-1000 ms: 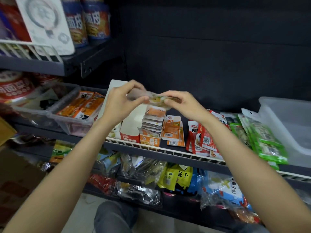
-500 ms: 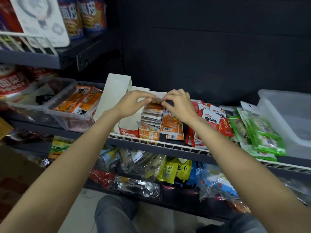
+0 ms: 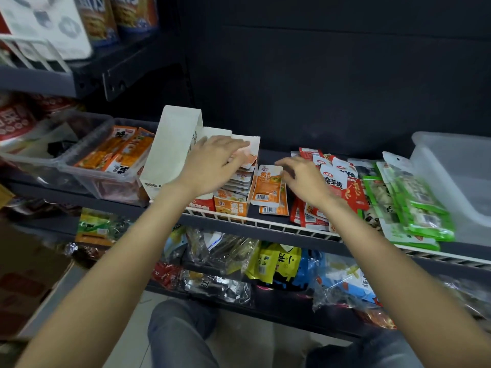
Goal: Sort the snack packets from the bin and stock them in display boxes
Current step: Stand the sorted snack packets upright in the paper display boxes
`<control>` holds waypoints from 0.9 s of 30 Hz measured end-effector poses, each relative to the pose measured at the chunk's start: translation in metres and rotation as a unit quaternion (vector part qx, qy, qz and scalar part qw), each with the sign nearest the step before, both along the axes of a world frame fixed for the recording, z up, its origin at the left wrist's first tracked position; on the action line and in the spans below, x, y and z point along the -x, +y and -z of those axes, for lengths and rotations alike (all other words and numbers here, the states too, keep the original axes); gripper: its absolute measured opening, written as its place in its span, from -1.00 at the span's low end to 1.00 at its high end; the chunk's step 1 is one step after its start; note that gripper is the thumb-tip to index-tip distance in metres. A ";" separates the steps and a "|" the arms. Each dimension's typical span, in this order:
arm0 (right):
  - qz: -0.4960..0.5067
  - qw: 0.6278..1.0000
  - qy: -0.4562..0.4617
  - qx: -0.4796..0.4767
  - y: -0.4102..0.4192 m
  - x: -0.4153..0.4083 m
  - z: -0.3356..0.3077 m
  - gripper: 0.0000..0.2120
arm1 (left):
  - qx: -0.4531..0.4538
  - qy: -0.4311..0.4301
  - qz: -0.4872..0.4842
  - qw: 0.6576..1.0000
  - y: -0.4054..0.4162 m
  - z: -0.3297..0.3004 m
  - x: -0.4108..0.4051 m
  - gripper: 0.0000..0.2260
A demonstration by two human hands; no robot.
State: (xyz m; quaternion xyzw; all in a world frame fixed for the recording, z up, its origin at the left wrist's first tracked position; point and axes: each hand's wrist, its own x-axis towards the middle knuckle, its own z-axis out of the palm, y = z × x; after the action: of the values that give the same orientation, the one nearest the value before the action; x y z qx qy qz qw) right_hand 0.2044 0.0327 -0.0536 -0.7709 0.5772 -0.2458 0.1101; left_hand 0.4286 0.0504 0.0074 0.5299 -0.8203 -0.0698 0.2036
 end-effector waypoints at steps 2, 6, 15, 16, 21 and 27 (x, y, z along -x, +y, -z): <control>0.000 0.999 0.023 -0.041 0.002 -0.005 0.009 -0.67 | 0.033 0.209 -0.011 0.977 0.025 -0.001 0.028 -0.72; -0.069 0.973 0.170 -0.142 0.010 -0.020 0.015 -0.63 | -0.027 0.374 -0.001 0.927 0.056 0.029 0.081 -0.68; -0.062 0.982 0.137 -0.111 0.027 0.002 0.029 -0.69 | -0.137 0.166 -0.096 0.972 0.010 0.103 0.111 -0.62; -0.055 0.985 0.121 -0.108 0.025 0.005 0.031 -0.68 | -0.164 0.153 -0.102 0.969 0.005 0.107 0.111 -0.62; 0.009 0.993 0.076 -0.088 0.014 0.013 0.037 -0.67 | -0.185 -0.043 -0.080 0.979 -0.005 0.111 0.115 -0.52; 0.034 0.992 0.067 -0.100 0.004 0.013 0.041 -0.71 | -0.116 -0.119 -0.092 0.982 -0.005 0.106 0.120 -0.64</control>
State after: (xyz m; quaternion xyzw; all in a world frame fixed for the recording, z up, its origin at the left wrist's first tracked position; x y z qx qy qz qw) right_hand 0.1913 0.0371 -0.0949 -0.7504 0.6312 -0.1383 0.1391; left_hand 0.3090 0.0451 -0.0991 0.6275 -0.7729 -0.0817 0.0469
